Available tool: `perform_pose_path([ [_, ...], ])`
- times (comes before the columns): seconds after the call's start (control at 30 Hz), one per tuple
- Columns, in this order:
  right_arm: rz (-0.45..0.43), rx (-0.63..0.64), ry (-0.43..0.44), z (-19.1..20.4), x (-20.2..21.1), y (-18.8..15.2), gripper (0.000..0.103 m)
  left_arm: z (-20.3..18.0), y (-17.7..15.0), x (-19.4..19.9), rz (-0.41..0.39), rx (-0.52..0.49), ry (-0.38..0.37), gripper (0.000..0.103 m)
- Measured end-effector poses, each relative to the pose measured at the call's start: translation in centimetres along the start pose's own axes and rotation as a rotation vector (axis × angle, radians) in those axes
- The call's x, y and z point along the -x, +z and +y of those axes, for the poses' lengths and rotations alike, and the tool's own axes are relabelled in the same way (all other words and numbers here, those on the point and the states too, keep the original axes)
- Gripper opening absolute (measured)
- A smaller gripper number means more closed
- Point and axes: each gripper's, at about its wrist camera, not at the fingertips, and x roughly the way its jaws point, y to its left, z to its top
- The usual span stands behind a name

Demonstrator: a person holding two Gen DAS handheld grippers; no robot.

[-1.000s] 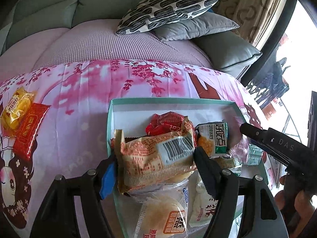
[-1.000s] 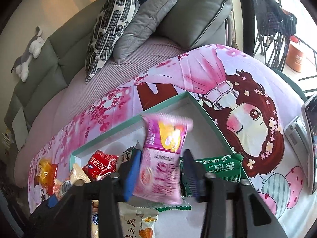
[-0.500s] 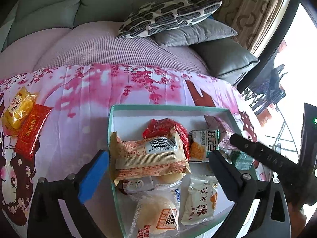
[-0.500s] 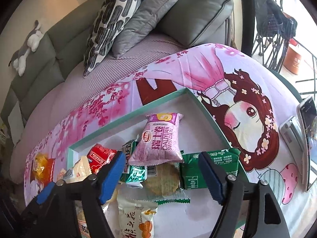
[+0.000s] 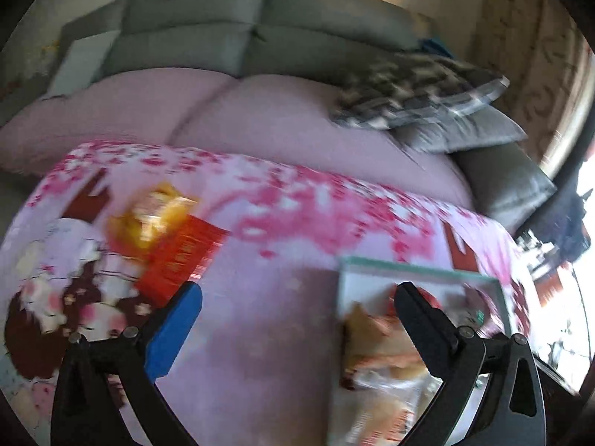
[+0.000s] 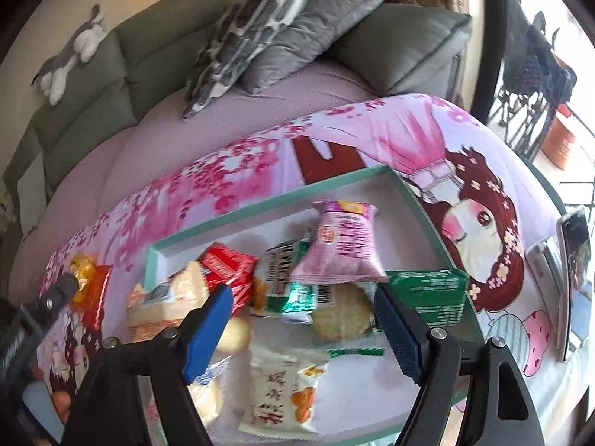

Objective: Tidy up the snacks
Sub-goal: 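Move both tools back toward the yellow bun pack and red cake pack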

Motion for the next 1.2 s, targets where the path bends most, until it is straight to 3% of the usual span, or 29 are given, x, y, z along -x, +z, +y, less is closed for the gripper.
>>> perform_pose_path([
  [0.37, 0.003, 0.069, 0.052, 3.4, 0.5, -0.7, 0.081, 5.5, 1.0, 0.5, -0.009, 0.068, 0.149, 0.103],
  [0.47, 0.012, 0.069, 0.075, 3.7, 0.2, -0.9, 0.089, 6.4, 1.0, 0.5, -0.007, 0.096, 0.161, 0.103],
  [0.57, 0.013, 0.069, 0.079, 3.8, 0.1, -1.1, 0.103, 7.2, 1.0, 0.4, -0.003, 0.118, 0.166, 0.103],
  [0.8, -0.004, 0.072, 0.078, 3.9, 0.0, -1.2, 0.103, 9.1, 1.1, 0.4, 0.011, 0.155, 0.179, 0.103],
  [1.03, -0.016, 0.129, 0.094, 5.9, 0.2, -1.7, 0.103, 13.9, 1.1, 1.3, 0.012, 0.240, 0.299, 0.103],
  [1.2, 0.010, 0.176, 0.157, 8.4, 0.1, -2.6, 0.103, 16.8, 0.9, 1.6, 0.035, 0.278, 0.329, 0.103],
])
